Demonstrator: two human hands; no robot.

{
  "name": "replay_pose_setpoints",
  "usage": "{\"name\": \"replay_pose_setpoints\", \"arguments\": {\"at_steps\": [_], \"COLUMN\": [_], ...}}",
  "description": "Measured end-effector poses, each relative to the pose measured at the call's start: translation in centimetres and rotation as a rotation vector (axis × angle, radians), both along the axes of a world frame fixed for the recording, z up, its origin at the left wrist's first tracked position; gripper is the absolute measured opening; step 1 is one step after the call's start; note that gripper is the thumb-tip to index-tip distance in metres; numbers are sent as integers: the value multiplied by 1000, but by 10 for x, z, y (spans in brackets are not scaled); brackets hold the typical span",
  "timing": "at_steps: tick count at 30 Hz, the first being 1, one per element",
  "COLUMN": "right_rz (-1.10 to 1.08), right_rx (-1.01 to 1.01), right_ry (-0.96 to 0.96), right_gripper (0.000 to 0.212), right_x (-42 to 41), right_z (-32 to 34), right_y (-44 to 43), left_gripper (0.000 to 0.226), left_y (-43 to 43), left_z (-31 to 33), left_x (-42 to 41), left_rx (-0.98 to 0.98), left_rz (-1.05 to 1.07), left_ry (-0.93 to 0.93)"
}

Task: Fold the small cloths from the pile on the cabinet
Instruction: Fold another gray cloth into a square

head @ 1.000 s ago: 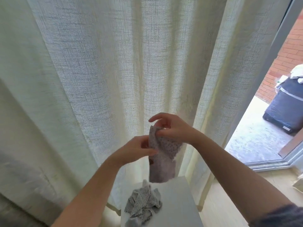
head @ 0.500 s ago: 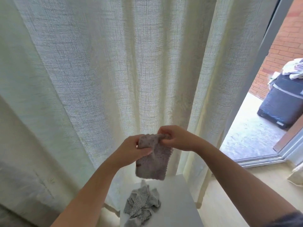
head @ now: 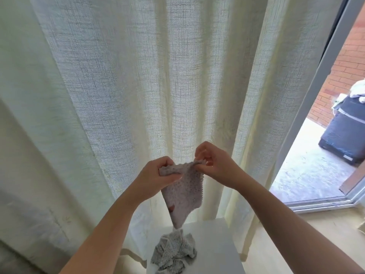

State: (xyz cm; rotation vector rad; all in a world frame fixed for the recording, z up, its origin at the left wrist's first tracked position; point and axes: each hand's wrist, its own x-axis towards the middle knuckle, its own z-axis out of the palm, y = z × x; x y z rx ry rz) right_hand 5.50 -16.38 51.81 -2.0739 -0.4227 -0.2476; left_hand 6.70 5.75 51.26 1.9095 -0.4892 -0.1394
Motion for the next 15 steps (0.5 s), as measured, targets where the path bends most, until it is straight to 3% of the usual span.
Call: {"name": "replay_pose_setpoints", "arguments": {"at_steps": [5, 9, 15], "right_rz": [23, 49, 14], "right_rx": [-12, -16, 179], "right_ry": [20, 59, 137], "right_gripper": [22, 13, 10], "right_x": [-1, 1, 0], "right_z": [-2, -7, -7], "right_y": [3, 8, 6], "left_gripper": [33, 24, 19], "left_y": [1, -1, 14], "left_z": [1, 5, 3], "left_x": [2, -1, 3], "left_rx": [35, -4, 7], "left_rz": [31, 20, 78], "left_ry": [-35, -1, -17]}}
